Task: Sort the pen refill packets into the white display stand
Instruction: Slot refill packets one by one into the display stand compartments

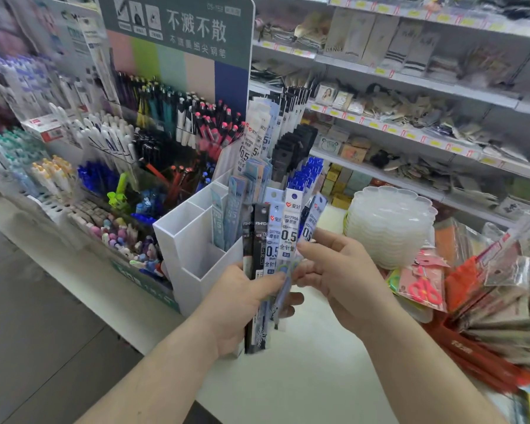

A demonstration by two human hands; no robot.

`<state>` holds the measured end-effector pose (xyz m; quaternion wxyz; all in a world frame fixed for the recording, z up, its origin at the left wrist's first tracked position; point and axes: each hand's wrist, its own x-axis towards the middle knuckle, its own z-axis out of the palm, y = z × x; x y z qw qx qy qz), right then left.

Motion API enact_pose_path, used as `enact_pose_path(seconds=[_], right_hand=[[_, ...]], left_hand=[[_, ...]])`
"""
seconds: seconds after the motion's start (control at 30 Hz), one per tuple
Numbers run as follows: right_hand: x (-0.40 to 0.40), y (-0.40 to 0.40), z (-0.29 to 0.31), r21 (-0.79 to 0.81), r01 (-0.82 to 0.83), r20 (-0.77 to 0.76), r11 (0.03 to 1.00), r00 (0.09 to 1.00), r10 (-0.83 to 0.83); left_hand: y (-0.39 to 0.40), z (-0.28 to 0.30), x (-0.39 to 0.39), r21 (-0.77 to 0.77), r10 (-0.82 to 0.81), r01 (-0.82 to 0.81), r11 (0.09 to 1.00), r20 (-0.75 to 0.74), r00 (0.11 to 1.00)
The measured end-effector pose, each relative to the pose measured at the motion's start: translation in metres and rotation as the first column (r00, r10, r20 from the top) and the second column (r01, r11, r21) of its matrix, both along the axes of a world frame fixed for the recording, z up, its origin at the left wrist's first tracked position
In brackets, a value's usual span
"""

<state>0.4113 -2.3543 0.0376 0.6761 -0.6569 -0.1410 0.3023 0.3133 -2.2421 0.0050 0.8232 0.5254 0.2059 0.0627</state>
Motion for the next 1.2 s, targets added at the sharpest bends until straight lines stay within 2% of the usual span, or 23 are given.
enact_pose_path(seconds=[0.1,0.23,0.3,0.5,0.67,0.83,1.0,1.13,1.2], right_hand=[[0.001,-0.004,0.001,-0.021,-0.051,0.06,0.998,0.997,0.052],[0.003,-0.005,0.002,-0.07,-0.017,0.151,0.997,0.988,0.027],[0.002,-0.004,0.005,-0.064,-0.02,0.138,0.998,0.99,0.029],[0.004,0.0,0.009,-0.008,-0.038,-0.072,0.999,0.997,0.037],[0.004,0.003,0.01,-0.023,-0.005,0.052,1.0,0.999,0.006],[0.003,0.011,0.009,0.017,-0.04,0.061,0.999,0.997,0.039],[-0.003,0.025,0.005,-0.054,-0.151,0.13,0.987,0.979,0.157],[-0.006,0.034,0.004,-0.041,-0.13,0.12,0.991,0.984,0.134],[-0.006,0.036,0.003,-0.057,-0.111,0.106,0.992,0.988,0.116]], left_hand=[[0.005,0.001,-0.003,-0.035,-0.035,0.037,0.999,0.038,0.999],[0.006,0.004,-0.005,-0.029,-0.072,0.074,0.997,0.066,0.995],[0.007,0.004,-0.006,-0.02,-0.071,0.073,0.997,0.059,0.996],[0.011,0.004,-0.008,0.044,-0.066,0.066,0.997,0.007,0.998],[0.018,0.003,-0.011,0.063,-0.007,0.006,0.998,0.01,1.0],[0.028,0.005,-0.019,0.071,0.03,-0.031,0.997,0.02,0.999],[0.03,0.011,-0.025,0.042,-0.007,0.007,0.999,0.016,1.0],[0.03,0.011,-0.026,0.006,0.021,-0.021,1.0,0.01,1.0],[0.03,0.009,-0.027,-0.059,0.029,-0.03,0.998,-0.013,0.999]])
